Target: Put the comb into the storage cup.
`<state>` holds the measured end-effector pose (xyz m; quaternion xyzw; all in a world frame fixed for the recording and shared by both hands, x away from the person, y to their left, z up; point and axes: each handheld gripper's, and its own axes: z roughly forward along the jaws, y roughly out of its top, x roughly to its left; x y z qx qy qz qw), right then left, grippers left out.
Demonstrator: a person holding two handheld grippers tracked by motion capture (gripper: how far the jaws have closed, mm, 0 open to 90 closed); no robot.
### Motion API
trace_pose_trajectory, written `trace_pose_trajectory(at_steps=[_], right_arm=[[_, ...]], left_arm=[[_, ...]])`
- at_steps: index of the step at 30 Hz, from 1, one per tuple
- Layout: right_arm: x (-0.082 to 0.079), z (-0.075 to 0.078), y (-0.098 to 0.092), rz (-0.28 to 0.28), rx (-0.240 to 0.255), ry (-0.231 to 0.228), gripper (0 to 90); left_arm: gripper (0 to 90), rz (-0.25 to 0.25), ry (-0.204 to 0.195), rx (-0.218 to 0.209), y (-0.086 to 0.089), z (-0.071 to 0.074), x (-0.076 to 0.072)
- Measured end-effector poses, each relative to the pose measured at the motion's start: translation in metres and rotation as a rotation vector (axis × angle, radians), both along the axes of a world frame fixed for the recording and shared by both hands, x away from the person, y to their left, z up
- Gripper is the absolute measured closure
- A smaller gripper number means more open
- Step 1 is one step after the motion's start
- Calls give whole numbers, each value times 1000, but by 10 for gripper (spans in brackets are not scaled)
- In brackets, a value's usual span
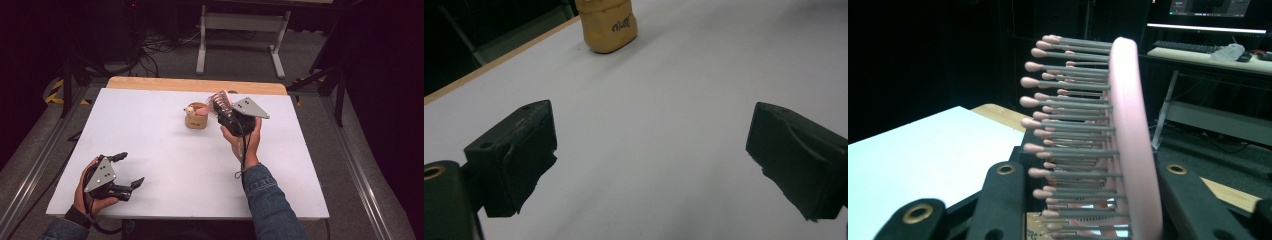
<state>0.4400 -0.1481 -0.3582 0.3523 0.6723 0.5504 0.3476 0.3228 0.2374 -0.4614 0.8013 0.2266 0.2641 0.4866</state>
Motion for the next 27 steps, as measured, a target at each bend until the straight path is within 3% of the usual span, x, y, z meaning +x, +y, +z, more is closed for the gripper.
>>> trace_pose_trajectory(at_steps=[8, 27], right_arm=[[5, -7, 6, 1, -24, 23, 629], [16, -23, 11, 12, -18, 89, 625]], left_arm=[[70, -4, 7, -4, -1, -1, 1], [70, 0, 11, -2, 0, -1, 1]])
